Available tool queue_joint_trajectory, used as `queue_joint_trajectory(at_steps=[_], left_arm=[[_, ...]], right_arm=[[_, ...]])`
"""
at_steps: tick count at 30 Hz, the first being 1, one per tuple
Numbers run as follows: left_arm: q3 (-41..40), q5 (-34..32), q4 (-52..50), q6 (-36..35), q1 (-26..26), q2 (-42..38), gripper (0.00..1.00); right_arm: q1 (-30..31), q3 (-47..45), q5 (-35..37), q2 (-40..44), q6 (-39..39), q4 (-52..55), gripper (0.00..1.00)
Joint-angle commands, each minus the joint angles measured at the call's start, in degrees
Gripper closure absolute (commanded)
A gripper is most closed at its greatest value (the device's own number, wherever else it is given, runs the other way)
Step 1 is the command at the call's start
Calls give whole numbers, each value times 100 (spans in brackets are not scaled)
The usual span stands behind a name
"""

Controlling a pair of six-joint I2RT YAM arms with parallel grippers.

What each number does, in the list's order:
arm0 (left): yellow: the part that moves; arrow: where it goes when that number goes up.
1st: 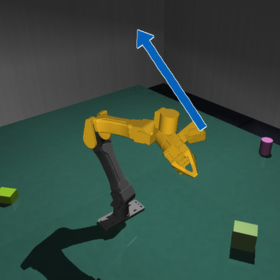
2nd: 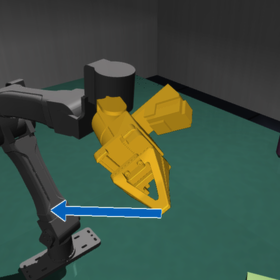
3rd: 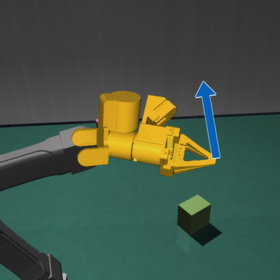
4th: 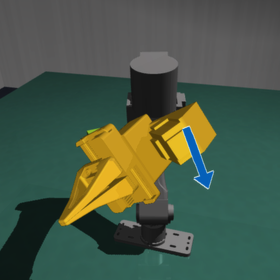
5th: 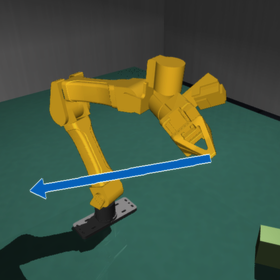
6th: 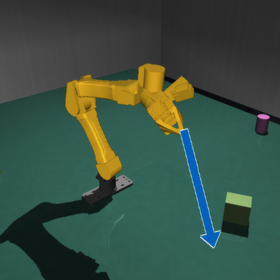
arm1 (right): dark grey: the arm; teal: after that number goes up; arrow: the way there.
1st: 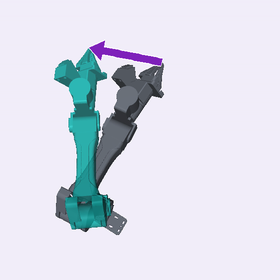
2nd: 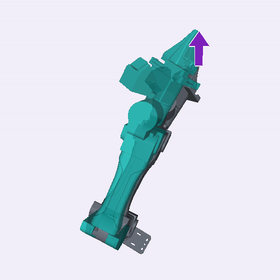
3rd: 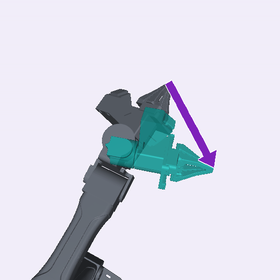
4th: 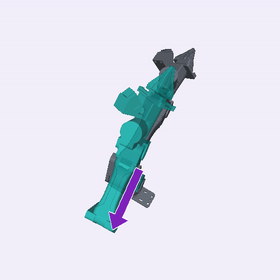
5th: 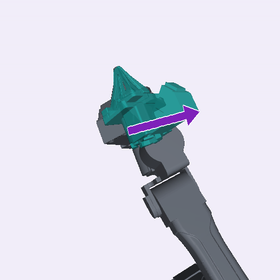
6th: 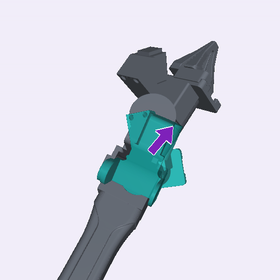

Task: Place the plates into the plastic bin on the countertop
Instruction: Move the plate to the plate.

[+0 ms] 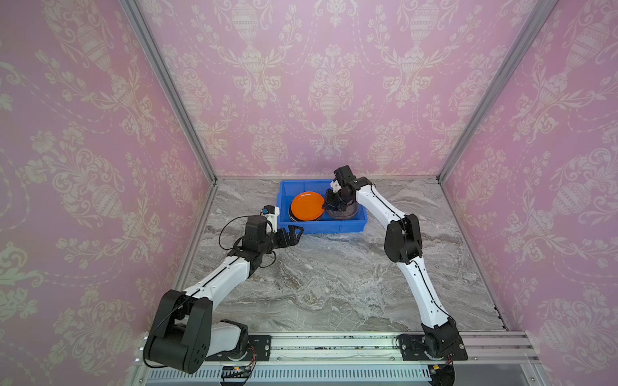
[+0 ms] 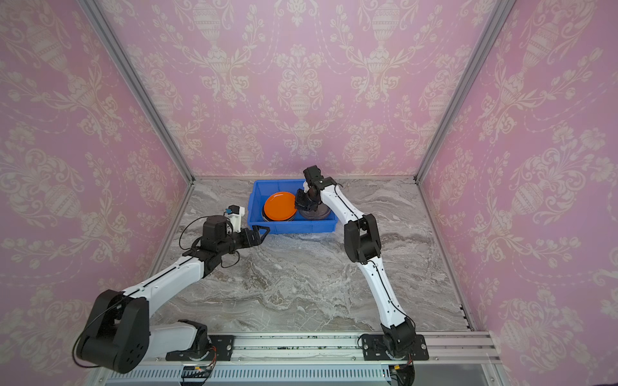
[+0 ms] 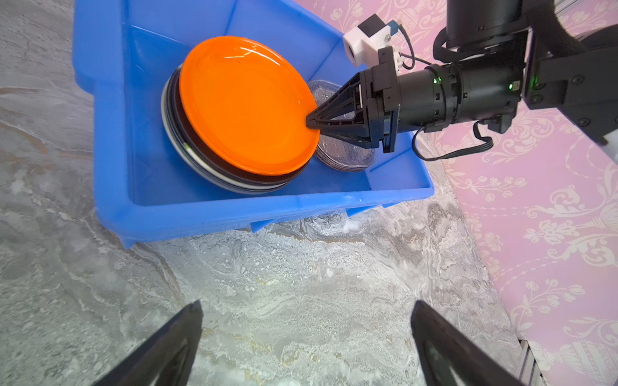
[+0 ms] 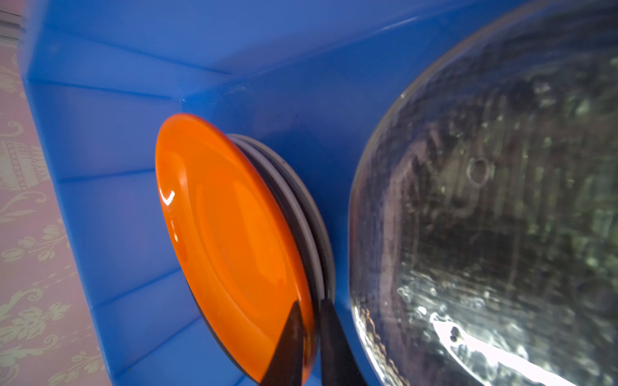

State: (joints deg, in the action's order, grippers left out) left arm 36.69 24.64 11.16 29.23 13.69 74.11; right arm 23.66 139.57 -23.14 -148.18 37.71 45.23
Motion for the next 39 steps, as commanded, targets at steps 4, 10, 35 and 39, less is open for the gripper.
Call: queue_joint_trajectory(at_steps=[4,10,35,39], left_arm=[[4,-101,152,-14,19,40,1],[-10,-150,115,-40,26,-4,1],[15,-126,312,57,21,306,1],[14,-133,308,47,15,297,1]], right_arm=[[146,153,-186,-176,60,-41,86],[230,65,-176,-120,39,21,82],[186,-87,-269,-74,93,-348,85],[207,-110,-253,-85,96,-364,87]])
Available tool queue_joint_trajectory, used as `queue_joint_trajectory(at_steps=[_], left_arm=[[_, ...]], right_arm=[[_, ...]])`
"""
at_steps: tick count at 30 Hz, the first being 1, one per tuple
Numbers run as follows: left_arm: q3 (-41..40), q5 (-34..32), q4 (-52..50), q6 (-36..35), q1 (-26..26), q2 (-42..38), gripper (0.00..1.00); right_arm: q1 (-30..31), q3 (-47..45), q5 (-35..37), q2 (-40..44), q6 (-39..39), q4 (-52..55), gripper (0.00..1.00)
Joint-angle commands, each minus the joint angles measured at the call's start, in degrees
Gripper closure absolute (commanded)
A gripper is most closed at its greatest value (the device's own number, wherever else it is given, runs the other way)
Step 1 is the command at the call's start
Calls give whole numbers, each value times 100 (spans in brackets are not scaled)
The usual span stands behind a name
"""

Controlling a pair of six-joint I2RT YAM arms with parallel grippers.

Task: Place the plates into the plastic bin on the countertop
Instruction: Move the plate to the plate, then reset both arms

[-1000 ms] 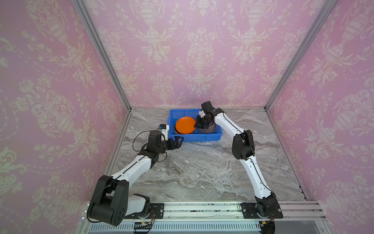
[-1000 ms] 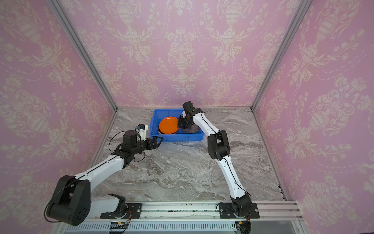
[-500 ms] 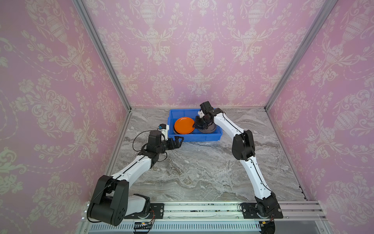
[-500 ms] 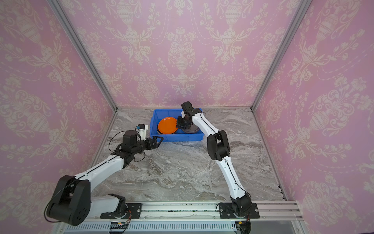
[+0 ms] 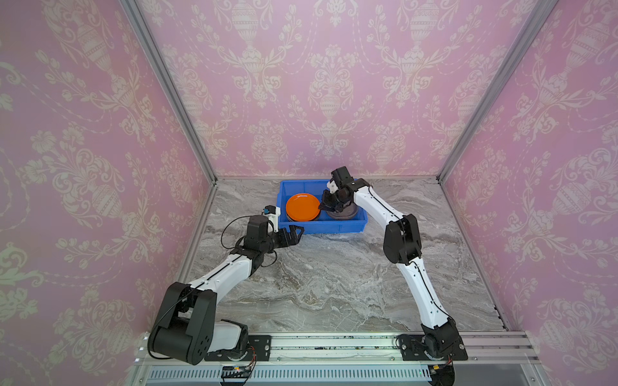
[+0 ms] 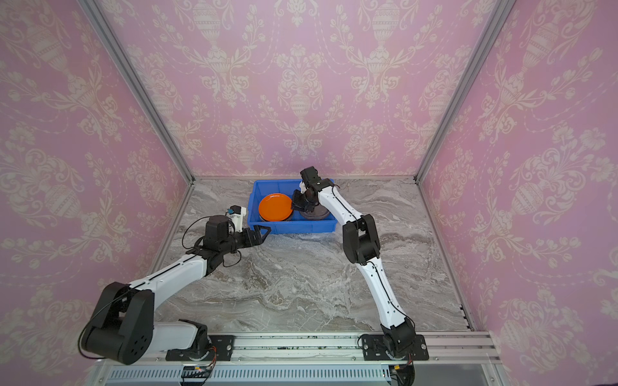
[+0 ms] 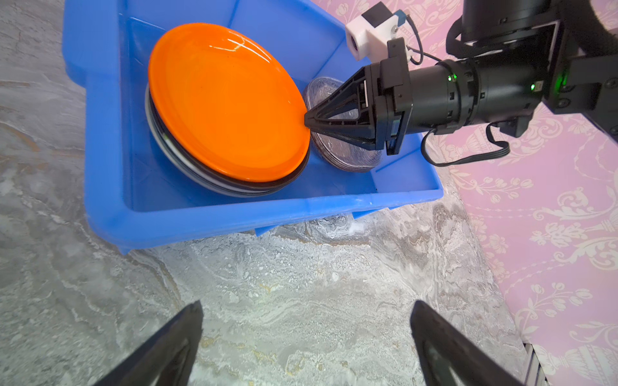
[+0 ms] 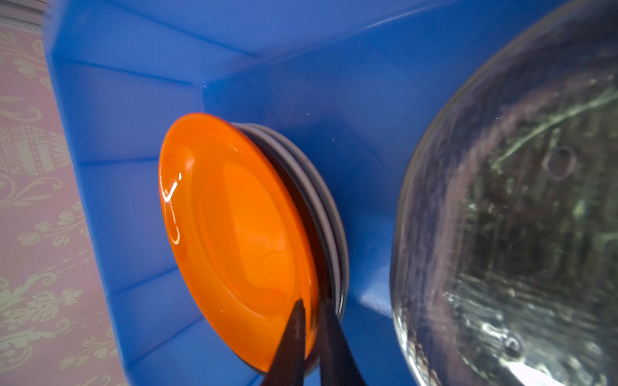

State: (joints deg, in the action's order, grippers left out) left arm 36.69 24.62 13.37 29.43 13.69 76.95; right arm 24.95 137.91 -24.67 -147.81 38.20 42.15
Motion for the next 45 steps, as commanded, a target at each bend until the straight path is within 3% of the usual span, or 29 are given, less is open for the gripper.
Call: queue_joint_trajectory(at_steps=[1,12,23,27,29,30,32,38,40,42,44,45], left_arm=[[10,-143,92,28,24,16,1],[105,-194,29,23,17,-51,1],[425,-485,-485,-148,15,-361,1],[703,-1673,-884,-343,15,-888,1],[676,-2376,-797,-432,16,-1194,1],[647,-2648,-694,-560,15,-1330,1],[570,-3027,-486,-780,16,-1517,1],[-29,-3701,230,-1549,19,-1724,1],[-383,-3598,819,-1942,21,-1770,1],[-769,-3596,1466,-2159,19,-1790,1],[-1070,-3659,2005,-2315,20,-1702,1],[-1122,-3717,2090,-2358,20,-1630,1]], right_arm=[[73,39,-81,-109,42,-37,87],[7,-220,107,699,-121,166,74],[-54,-1008,505,2174,-619,184,72],[-29,-2380,841,3448,-882,-649,71],[18,-3328,1075,4223,-1072,-1244,63],[51,-3850,1218,4633,-1190,-1596,50],[73,-4826,1422,5356,-1324,-2169,1],[124,-7194,2897,7211,-2181,-3184,0],[193,-8424,3486,7967,-2820,-4294,0],[196,-9874,3832,8663,-3491,-6070,0],[187,-10760,4764,8986,-3515,-7180,0],[128,-10877,5087,9076,-3501,-7079,0]])
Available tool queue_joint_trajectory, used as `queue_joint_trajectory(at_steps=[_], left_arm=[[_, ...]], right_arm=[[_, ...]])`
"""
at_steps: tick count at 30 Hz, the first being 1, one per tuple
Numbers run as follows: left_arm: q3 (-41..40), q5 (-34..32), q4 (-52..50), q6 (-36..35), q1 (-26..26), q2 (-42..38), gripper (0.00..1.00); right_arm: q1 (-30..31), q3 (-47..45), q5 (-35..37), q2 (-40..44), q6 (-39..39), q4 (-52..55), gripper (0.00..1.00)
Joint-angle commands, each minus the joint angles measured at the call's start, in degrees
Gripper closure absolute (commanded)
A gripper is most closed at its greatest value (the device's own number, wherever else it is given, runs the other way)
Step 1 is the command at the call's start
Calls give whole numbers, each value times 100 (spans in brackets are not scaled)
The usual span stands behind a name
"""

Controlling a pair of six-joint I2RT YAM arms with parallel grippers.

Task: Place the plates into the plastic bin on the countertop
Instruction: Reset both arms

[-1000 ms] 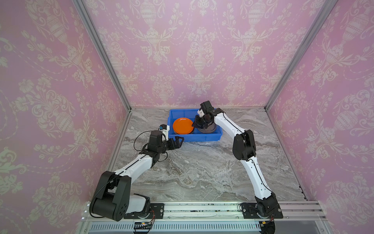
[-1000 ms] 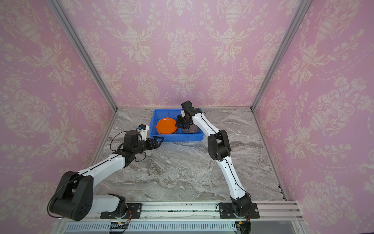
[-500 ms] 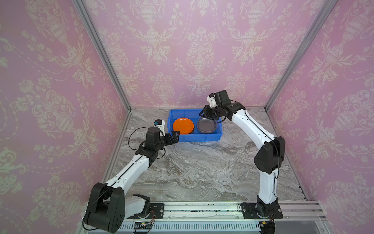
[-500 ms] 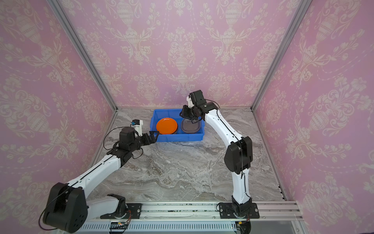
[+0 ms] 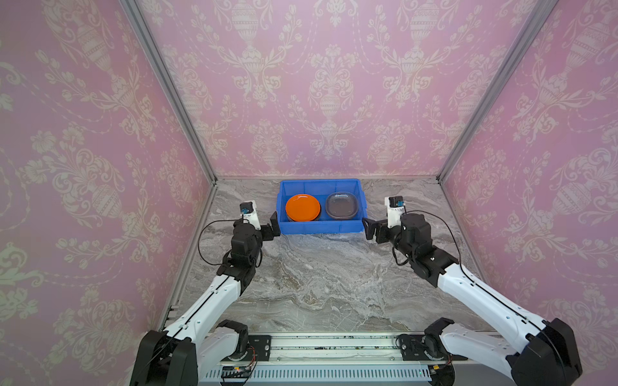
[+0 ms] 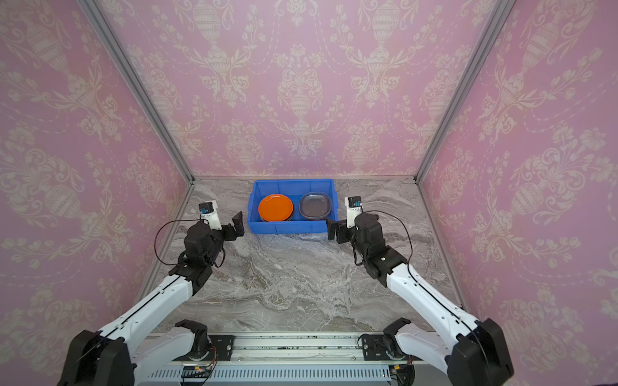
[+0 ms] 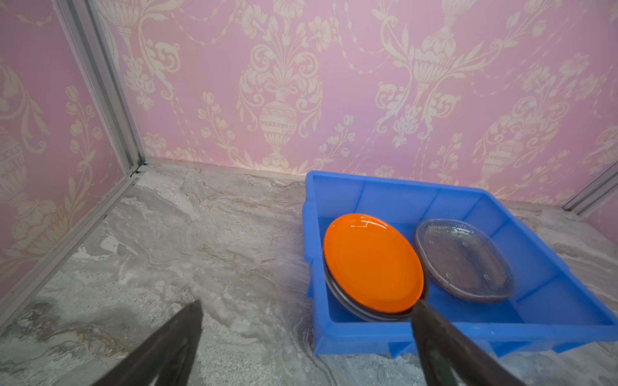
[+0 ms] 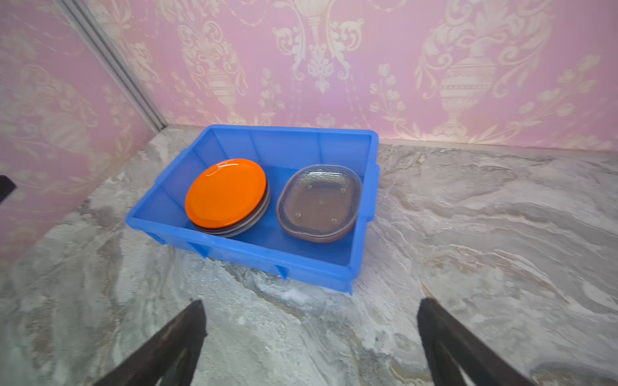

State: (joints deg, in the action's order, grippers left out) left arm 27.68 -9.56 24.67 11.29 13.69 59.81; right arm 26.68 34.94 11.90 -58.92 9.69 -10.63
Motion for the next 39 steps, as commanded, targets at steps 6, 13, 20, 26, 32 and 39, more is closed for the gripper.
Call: queue_joint_trajectory(at_steps=[6,13,20,26,32,39], left_arm=[[-891,-234,1172,-250,21,36,1],[-1599,-458,1312,-182,19,-482,1],[-1584,-871,731,-828,20,-984,1],[-1665,-731,1036,-1203,28,-819,1],[-1666,-1370,1239,-1602,20,-187,1],[-1993,-1696,2213,-1411,34,465,1]], right_arm=[[-231,-649,2100,102,-1253,-985,0],[-747,-943,2115,-1571,-1667,-2562,0],[-1449,-2187,1544,-2691,-1305,-5770,0],[-2215,-2305,102,-3085,-775,-6218,0],[-2237,-1591,145,-3011,-741,-4794,0],[-2222,-1633,119,-3001,-774,-4833,0]])
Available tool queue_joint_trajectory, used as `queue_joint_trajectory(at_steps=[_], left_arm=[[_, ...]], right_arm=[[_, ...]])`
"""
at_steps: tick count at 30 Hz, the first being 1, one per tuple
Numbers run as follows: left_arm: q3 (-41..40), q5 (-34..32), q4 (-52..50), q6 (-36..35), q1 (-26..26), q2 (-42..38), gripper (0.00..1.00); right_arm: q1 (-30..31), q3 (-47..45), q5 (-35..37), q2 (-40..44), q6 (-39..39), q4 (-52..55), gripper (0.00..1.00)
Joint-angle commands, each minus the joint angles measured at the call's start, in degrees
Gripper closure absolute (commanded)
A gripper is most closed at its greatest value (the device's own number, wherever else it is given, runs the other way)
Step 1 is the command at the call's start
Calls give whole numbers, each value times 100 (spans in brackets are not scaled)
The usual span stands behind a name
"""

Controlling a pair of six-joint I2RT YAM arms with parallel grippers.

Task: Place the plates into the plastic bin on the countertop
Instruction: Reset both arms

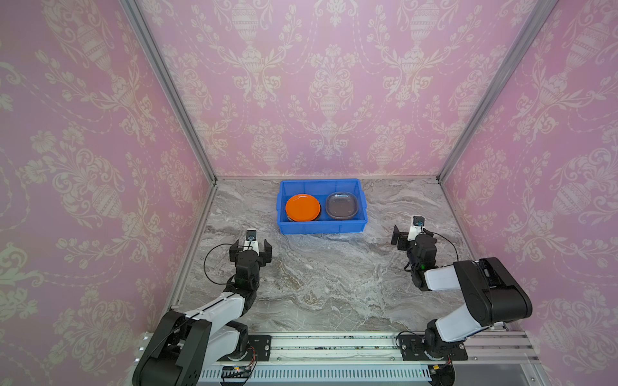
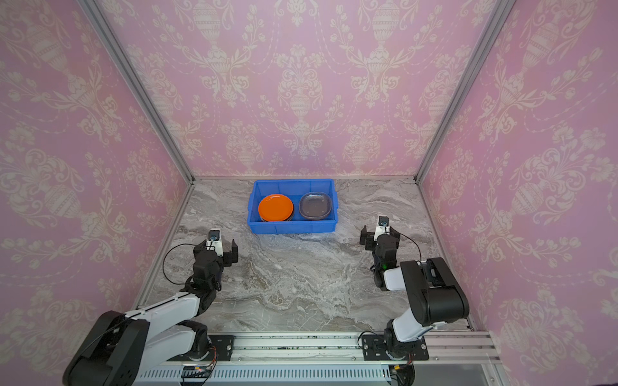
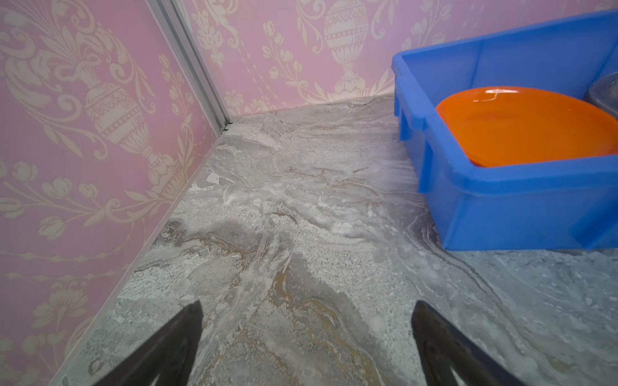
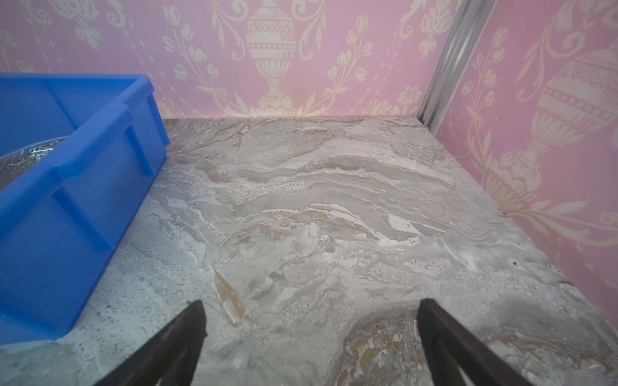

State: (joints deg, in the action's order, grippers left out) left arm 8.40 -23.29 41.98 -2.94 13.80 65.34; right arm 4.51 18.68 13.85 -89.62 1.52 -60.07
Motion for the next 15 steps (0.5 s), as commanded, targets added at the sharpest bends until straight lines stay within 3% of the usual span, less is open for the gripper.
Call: queue_joint_trajectory(at_steps=[1,7,10,14,15], left_arm=[[-66,-323,473,61,-41,-100,1],[114,119,1347,48,-560,827,1],[354,269,2106,-192,-616,1678,1],[789,840,2948,215,-1194,3149,1],[853,841,2265,388,-1229,2852,1]], right_arm=[[-3,-4,-75,69,40,106,0],[16,-12,-77,77,16,95,0],[23,-11,-68,69,7,92,0],[33,-25,-72,69,1,70,0],[43,-34,-80,68,-12,29,0]])
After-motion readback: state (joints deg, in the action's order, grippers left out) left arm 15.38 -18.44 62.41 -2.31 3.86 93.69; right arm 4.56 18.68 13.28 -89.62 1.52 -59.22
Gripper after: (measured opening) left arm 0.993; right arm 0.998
